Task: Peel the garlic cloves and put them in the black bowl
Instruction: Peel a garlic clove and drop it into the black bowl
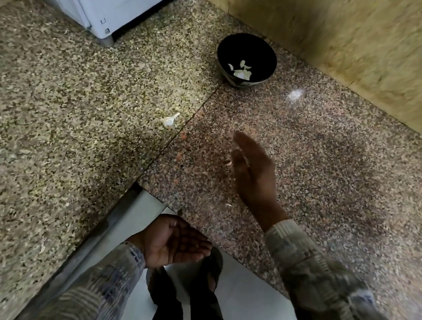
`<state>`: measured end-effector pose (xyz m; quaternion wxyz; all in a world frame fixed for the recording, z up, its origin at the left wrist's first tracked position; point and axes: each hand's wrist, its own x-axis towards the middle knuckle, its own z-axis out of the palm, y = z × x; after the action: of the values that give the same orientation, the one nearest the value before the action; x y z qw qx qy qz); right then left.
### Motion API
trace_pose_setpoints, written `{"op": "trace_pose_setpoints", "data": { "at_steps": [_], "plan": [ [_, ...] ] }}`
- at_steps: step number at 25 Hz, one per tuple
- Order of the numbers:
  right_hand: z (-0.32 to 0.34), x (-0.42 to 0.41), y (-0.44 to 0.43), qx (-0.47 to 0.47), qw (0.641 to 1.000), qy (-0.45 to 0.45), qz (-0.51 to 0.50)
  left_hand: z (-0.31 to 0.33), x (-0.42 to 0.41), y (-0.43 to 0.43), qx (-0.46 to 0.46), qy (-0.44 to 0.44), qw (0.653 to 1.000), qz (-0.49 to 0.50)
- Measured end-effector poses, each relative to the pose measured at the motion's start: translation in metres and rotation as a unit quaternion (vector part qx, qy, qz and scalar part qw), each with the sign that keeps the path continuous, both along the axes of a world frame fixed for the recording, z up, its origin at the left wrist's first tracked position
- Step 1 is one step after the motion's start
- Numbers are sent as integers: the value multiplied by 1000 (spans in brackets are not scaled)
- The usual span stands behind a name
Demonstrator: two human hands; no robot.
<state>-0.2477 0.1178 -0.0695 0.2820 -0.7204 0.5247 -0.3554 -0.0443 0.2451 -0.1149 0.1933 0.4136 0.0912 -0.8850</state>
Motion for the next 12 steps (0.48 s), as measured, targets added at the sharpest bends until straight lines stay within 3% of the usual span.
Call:
{"op": "trace_pose_setpoints", "data": {
  "at_steps": [2,5,12],
  "plan": [
    [-5,-19,-22,-16,996,76,-31,-2,0,1,-3,6,1000,3],
    [-8,-29,-34,37,978,189,85,-2,-2,1,-8,14,1000,5],
    [2,-12,-48,-59,941,286,171,-4,1,0,-14,26,1000,-3]
  ]
}}
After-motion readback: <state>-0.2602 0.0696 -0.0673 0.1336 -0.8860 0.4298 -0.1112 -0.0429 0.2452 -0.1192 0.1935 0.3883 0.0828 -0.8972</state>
